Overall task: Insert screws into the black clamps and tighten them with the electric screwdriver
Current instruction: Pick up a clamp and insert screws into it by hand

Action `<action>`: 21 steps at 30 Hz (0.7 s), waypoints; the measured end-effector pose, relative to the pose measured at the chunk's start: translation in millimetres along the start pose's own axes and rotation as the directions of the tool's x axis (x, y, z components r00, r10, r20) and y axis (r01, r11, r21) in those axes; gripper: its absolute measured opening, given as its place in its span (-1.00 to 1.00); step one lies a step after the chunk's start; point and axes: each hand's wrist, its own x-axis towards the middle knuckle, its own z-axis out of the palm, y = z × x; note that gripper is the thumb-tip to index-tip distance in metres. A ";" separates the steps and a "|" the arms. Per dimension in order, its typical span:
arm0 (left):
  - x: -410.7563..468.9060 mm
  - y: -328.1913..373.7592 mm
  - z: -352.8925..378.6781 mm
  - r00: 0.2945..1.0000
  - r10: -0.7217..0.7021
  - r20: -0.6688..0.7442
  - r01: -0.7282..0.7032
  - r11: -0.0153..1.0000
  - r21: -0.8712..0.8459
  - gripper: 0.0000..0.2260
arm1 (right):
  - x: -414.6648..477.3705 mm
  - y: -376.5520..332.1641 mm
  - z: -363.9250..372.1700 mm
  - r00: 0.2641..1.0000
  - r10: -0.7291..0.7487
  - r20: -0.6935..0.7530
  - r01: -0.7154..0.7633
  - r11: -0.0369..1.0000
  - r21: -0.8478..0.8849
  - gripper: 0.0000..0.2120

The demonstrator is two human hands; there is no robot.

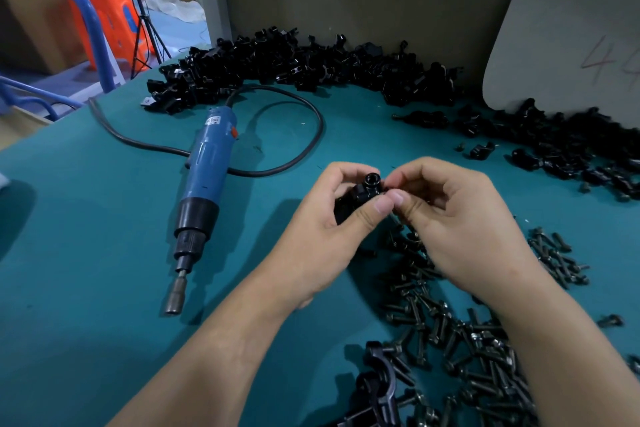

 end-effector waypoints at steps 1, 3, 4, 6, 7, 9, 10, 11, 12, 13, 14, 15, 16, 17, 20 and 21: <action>-0.4 -0.1 0.3 1.000 0.006 -0.004 -0.006 1.000 0.019 -0.72 | 0.0 -0.6 -1.0 1.000 -0.003 0.005 0.002 0.999 0.050 -0.80; -0.9 -0.6 0.6 1.000 0.023 -0.003 -0.023 0.999 0.045 -0.76 | -0.2 -0.7 -3.7 1.000 -0.007 0.019 0.004 0.993 0.121 -0.78; -1.2 -0.9 0.2 1.000 0.030 0.000 -0.030 0.998 0.052 -0.77 | -0.4 -0.5 -5.0 1.000 -0.005 0.026 0.002 0.991 0.131 -0.79; -1.0 -0.8 -0.4 1.000 0.031 0.006 -0.031 0.998 0.063 -0.79 | -0.8 0.3 -6.2 0.999 0.009 0.033 -0.013 0.991 0.135 -0.79; -0.7 -1.2 -0.9 1.000 0.027 0.009 -0.028 0.997 0.068 -0.79 | -1.1 0.8 -6.1 0.999 0.016 0.030 -0.020 0.991 0.134 -0.79; -0.2 -2.6 -1.7 1.000 0.024 0.020 -0.025 0.996 0.080 -0.81 | -1.3 0.8 -5.1 0.999 0.030 0.018 -0.032 0.992 0.118 -0.79; -0.3 -3.2 -1.9 0.999 0.024 0.026 -0.026 0.996 0.086 -0.83 | -1.5 1.0 -4.9 0.999 0.036 0.015 -0.038 0.994 0.104 -0.80; -0.7 -3.6 -2.1 0.999 0.024 0.031 -0.027 0.995 0.092 -0.84 | -1.2 1.2 -4.7 0.999 0.043 0.013 -0.044 0.995 0.090 -0.82; -1.1 -3.5 -2.3 0.999 0.023 0.036 -0.026 0.995 0.096 -0.84 | -0.9 2.1 -5.0 0.999 0.049 0.012 -0.049 0.996 0.077 -0.85; -1.5 -3.3 -2.1 0.999 0.023 0.042 -0.027 0.995 0.099 -0.83 | -0.8 2.9 -5.2 0.998 0.057 0.012 -0.057 0.996 0.071 -0.88; -1.9 -2.6 -1.7 0.999 0.026 0.047 -0.031 0.995 0.099 -0.81 | -0.9 3.9 -5.7 0.998 0.062 0.012 -0.063 0.996 0.069 -0.90; -1.9 -2.2 -1.1 0.998 0.031 0.045 -0.035 0.995 0.096 -0.79 | -0.8 4.6 -6.1 0.998 0.062 0.011 -0.063 0.996 0.069 -0.91; -1.9 -2.0 -0.9 0.999 0.034 0.041 -0.038 0.995 0.091 -0.77 | -0.7 5.1 -6.4 0.998 0.058 0.012 -0.059 0.996 0.072 -0.91; -1.5 -2.3 -1.2 0.999 0.038 0.038 -0.041 0.995 0.088 -0.76 | -0.7 5.4 -6.8 0.998 0.056 0.016 -0.057 0.995 0.081 -0.92; -0.8 -2.8 -2.1 0.997 0.052 0.064 -0.059 0.992 0.114 -0.73 | -1.6 4.9 -7.9 0.997 0.073 0.036 -0.077 0.988 0.134 -0.93; -0.8 -2.6 -2.0 0.996 0.058 0.073 -0.068 0.988 0.137 -0.72 | -1.8 5.0 -8.4 0.995 0.085 0.044 -0.091 0.985 0.149 -0.93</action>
